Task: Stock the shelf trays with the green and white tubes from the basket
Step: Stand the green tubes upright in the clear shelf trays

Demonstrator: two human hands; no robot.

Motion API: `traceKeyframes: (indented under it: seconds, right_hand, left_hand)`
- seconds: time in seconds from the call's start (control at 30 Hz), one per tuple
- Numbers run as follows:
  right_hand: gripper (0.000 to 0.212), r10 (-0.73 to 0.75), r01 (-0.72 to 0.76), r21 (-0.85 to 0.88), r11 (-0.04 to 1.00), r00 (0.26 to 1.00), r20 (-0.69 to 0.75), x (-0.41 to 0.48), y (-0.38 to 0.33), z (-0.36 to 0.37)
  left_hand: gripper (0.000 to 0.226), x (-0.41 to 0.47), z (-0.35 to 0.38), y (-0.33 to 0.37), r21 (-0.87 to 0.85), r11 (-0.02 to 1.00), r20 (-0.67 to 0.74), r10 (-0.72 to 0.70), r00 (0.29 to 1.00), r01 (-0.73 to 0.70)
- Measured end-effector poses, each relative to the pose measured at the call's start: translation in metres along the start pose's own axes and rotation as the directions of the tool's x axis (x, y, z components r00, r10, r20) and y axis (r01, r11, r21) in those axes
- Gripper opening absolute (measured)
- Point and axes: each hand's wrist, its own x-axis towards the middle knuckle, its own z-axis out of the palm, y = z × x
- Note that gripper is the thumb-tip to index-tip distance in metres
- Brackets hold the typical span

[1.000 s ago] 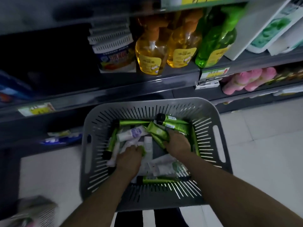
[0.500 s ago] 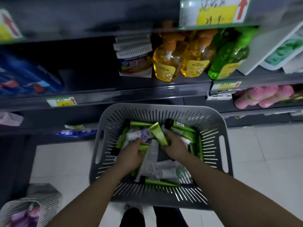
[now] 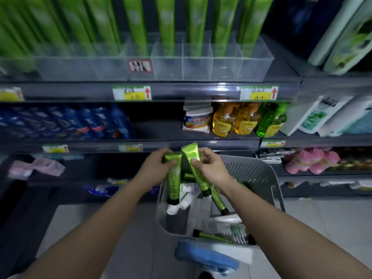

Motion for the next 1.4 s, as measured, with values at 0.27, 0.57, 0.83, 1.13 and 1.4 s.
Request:
traceKeyframes:
  seconds: [0.27, 0.57, 0.83, 1.13, 1.4]
  right_hand:
    - [0.034, -0.277, 0.274, -0.064, 0.96, 0.959, -0.057, -0.024, -0.1, 0.046]
    - [0.019, -0.547, 0.544, -0.139, 0.827, 0.837, 0.02, -0.009, -0.205, 0.068]
    - [0.013, -0.631, 0.634, -0.084, 0.769, 0.773, 0.066, -0.001, -0.279, 0.098]
    - [0.011, -0.702, 0.702, -0.009, 0.712, 0.713, 0.011, 0.017, -0.332, 0.144]
    - [0.015, -0.721, 0.721, -0.021, 0.693, 0.692, -0.024, 0.046, -0.363, 0.19]
  left_hand:
    - [0.015, -0.029, -0.088, 0.058, -0.003, 0.985, -0.08, 0.17, 0.982, -0.171]
    - [0.019, -0.023, -0.179, 0.131, 0.025, 0.958, -0.346, 0.276, 0.897, -0.285]
    - [0.022, -0.016, -0.258, 0.183, 0.133, 0.913, -0.482, 0.4, 0.78, -0.386]
    - [0.021, 0.014, -0.337, 0.205, 0.347, 0.855, -0.447, 0.512, 0.734, -0.385]
    - [0.011, 0.041, -0.373, 0.201, 0.543, 0.771, -0.344, 0.564, 0.75, -0.331]
